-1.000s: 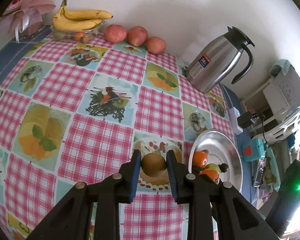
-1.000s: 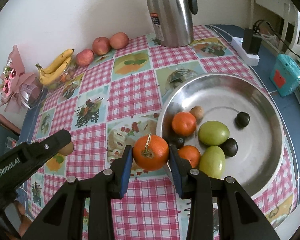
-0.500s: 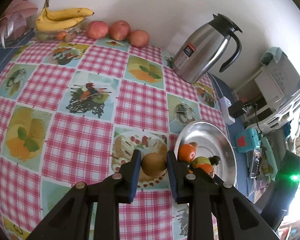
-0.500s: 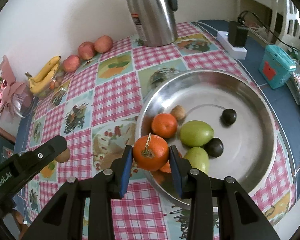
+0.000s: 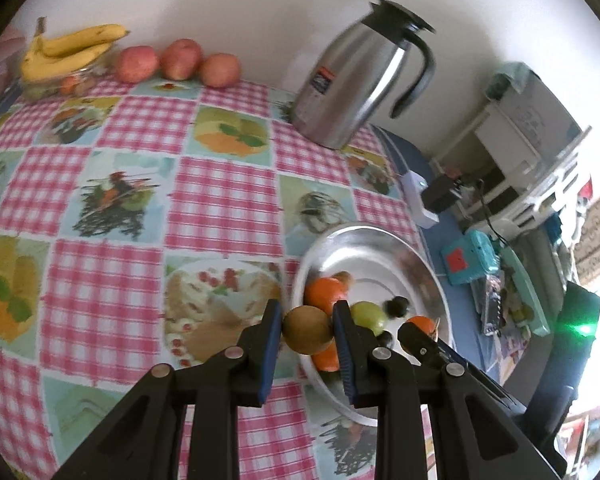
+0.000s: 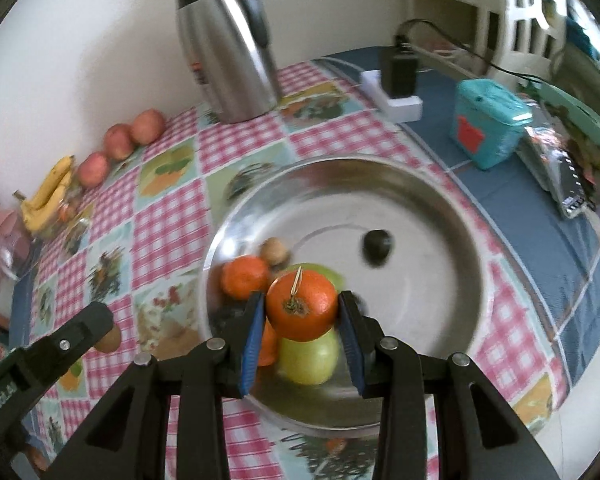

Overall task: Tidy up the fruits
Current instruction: 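Carry the tangerine in the right tool and kiwi in the left tool over the plate, then open the right tool and the left tool to drop both fruits into the plate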

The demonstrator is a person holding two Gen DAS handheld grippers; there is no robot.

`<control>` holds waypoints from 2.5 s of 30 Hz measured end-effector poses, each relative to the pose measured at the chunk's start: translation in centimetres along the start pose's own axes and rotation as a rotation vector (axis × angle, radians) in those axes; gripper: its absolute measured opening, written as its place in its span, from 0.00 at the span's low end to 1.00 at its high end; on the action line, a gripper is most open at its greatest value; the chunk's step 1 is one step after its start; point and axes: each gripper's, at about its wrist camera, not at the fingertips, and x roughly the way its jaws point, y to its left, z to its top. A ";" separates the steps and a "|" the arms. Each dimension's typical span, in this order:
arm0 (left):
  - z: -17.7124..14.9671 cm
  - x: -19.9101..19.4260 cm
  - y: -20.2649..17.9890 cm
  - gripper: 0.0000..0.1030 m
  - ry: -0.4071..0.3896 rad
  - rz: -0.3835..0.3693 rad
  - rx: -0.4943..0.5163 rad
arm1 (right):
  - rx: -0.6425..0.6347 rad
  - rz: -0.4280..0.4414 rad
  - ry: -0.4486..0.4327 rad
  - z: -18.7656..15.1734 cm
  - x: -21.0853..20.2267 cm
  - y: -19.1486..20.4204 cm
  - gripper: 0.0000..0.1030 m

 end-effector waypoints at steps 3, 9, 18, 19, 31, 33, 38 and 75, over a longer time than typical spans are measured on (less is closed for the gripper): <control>-0.2 1.2 -1.5 0.27 0.018 -0.022 0.048 | 0.040 -0.020 0.003 0.0 0.2 -1.5 0.37; -0.8 3.3 -3.8 0.27 0.061 -0.015 0.134 | 0.100 -0.056 -0.003 0.0 0.3 -3.7 0.37; -1.9 6.1 -3.5 0.27 0.147 0.002 0.134 | 0.110 -0.075 0.057 -0.6 1.9 -4.2 0.37; -1.9 6.1 -3.5 0.27 0.148 -0.001 0.133 | 0.109 -0.077 0.060 -0.6 2.0 -4.1 0.37; -1.9 6.9 -3.4 0.28 0.158 -0.036 0.117 | 0.117 -0.102 0.107 -1.2 3.0 -4.5 0.37; -2.0 7.1 -3.6 0.28 0.159 -0.039 0.124 | 0.116 -0.105 0.109 -1.3 3.1 -4.4 0.37; -2.0 7.4 -4.1 0.28 0.160 -0.037 0.147 | 0.116 -0.109 0.114 -1.3 3.2 -4.4 0.37; -0.5 5.4 3.9 0.90 0.118 0.453 -0.030 | 0.054 -0.081 0.050 -0.5 2.1 -2.6 0.54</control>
